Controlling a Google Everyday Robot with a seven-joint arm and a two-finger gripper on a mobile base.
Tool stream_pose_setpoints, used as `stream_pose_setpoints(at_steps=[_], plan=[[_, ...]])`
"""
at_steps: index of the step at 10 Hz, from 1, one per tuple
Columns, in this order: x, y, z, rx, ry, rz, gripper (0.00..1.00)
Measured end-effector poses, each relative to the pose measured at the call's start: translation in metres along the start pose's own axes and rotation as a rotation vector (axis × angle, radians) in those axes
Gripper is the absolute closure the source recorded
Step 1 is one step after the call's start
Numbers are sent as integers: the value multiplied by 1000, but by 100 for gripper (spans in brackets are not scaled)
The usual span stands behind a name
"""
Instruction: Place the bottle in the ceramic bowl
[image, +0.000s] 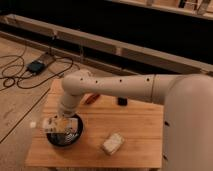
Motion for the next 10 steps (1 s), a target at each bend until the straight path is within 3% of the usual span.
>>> stream_pose_setpoints(at_steps=[3,5,8,10], plan=[[-24,-1,0,6,-29,-16,48],[-26,-9,-2,14,-46,-17,30],[11,-31,-7,32,-71,19,26],[52,-39,-5,34,-82,37,26]])
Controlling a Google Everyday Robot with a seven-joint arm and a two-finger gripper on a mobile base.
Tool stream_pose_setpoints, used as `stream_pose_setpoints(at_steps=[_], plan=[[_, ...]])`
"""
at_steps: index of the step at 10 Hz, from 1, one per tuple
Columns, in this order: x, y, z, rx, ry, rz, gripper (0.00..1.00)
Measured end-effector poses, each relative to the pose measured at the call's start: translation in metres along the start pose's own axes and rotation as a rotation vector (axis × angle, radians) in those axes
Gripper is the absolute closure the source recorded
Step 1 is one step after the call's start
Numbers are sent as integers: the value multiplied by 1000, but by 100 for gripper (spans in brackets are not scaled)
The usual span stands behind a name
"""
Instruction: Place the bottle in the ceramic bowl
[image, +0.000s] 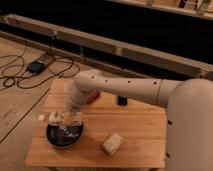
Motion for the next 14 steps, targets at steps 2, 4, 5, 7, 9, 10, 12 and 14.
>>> stream_pose_setpoints(at_steps=[2,4,5,7,9,10,12,14], plan=[[26,-1,1,-5,-8,7,26],[38,-1,5,-14,-12,-4,26],[45,-2,5,-13,-14,-7,26],[50,-6,1,-3,-18,-10,26],[51,-9,-4,10,-24,-13,26],[50,-9,-7,18,-28,-13,26],[48,-11,-12,29,-35,-12,26],[48,-10,-11,27,-35,-13,26]])
